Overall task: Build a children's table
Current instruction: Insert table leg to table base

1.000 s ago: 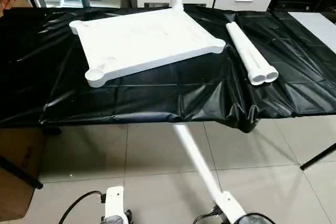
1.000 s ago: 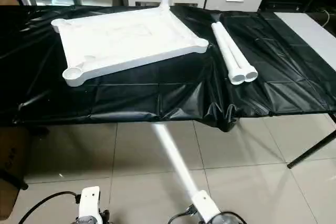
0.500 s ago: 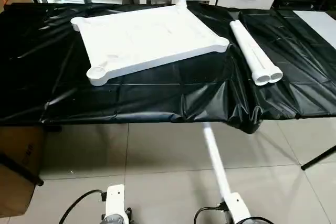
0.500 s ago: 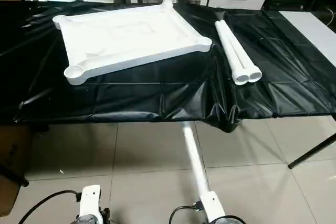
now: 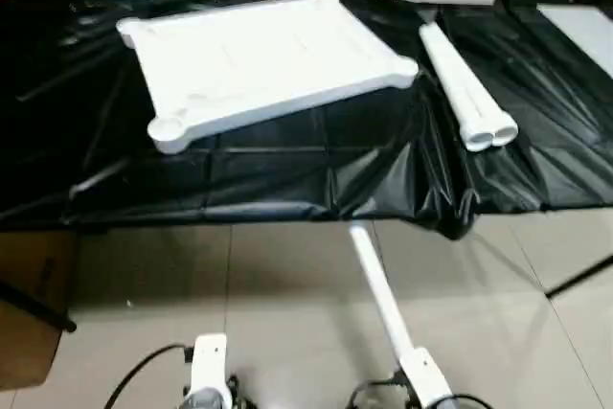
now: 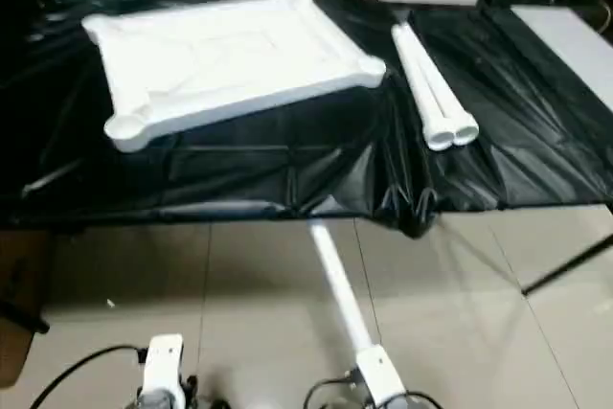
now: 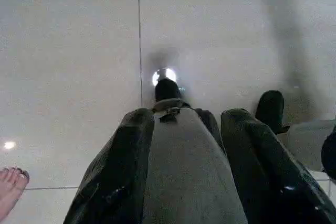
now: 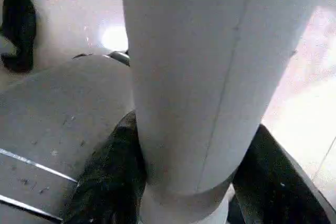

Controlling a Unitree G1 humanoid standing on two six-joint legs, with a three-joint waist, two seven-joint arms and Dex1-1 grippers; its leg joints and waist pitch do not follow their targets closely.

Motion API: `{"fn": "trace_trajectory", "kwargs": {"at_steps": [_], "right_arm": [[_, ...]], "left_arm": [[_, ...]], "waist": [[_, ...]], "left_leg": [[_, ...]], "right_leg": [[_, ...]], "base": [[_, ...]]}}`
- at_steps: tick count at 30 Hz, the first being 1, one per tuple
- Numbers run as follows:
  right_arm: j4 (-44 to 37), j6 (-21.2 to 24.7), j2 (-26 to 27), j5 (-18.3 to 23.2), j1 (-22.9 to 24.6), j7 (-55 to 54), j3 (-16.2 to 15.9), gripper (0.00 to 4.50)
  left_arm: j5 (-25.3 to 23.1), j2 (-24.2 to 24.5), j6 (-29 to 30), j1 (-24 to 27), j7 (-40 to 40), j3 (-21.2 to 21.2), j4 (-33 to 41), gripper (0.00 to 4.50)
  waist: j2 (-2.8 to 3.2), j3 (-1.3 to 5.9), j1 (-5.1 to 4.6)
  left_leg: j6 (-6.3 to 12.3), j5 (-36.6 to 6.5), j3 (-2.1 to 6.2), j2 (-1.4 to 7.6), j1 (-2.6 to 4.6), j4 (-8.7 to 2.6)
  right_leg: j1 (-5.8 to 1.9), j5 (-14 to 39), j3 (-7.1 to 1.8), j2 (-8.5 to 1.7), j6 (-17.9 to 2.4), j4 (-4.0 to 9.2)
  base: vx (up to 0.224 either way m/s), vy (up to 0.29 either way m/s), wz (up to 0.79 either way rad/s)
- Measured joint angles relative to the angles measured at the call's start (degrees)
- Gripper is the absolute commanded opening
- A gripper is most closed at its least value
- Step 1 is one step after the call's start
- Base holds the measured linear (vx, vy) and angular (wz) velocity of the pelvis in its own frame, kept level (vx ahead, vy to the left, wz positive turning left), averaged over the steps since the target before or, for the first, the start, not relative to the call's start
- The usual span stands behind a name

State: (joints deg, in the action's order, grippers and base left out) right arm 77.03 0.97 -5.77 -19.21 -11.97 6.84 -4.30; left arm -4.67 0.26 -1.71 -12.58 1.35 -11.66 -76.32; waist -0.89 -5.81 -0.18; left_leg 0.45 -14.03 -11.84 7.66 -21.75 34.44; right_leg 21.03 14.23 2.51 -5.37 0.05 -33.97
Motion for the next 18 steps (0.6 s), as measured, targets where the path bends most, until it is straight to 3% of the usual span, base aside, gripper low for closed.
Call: {"fn": "trace_trajectory", "kwargs": {"at_steps": [2,6,10,16,18], "right_arm": [[-0.2,-0.5,-0.4,-1.4,-0.4,1.3,-1.6,1.84],[-1.4,-1.5,-2.3,-6.8,-3.9,11.0,-9.7,1.84],[-1.6,-3.0,-2.2,-14.5,-5.7,12.7,-17.3,1.84],[-2.6,-5.2,-2.1,-21.1,-6.4,12.4,-25.1,1.84],[-2.2,-6.3,-1.9,-21.5,-6.4,10.9,-25.6,1.84]], "left_arm": [[-0.7,-0.1,0.0,-0.3,0.0,0.7,0.2,2.39],[-2.5,-0.7,0.3,-1.3,-0.6,2.4,0.3,2.39],[-2.4,-1.3,0.6,-1.6,-0.6,2.3,0.7,2.39],[-2.3,-2.2,0.6,-1.8,-0.4,2.3,0.8,2.39],[-1.8,-2.5,0.6,-1.8,0.0,1.4,0.9,2.39]], "waist": [[-0.31,-0.46,0.02],[-0.34,-2.03,-0.35],[-0.94,-2.33,-1.00],[-1.55,-2.57,-0.90],[-1.75,-2.60,-0.95]], "left_leg": [[-0.05,0.0,-0.02,0.00,0.00,-0.12],[-0.01,0.1,-0.29,0.00,-0.38,-0.09],[0.33,0.2,-0.30,0.01,-0.56,-0.14],[0.39,0.3,-0.31,0.04,-0.55,-0.13],[0.40,0.3,-0.41,0.05,-0.43,-0.13]], "right_leg": [[0.05,0.0,-0.02,0.01,0.0,0.04],[0.57,0.0,-0.32,0.00,0.0,-0.03],[0.93,-0.1,-0.30,0.00,0.1,-0.31],[0.94,0.0,-0.32,0.00,-0.1,-0.38],[0.88,0.0,-0.41,0.00,-0.1,-0.39]], "base": [[0.000,0.000,0.00],[0.000,0.000,0.00],[0.000,0.000,0.00],[0.000,0.000,0.00],[0.000,0.000,0.00]]}}
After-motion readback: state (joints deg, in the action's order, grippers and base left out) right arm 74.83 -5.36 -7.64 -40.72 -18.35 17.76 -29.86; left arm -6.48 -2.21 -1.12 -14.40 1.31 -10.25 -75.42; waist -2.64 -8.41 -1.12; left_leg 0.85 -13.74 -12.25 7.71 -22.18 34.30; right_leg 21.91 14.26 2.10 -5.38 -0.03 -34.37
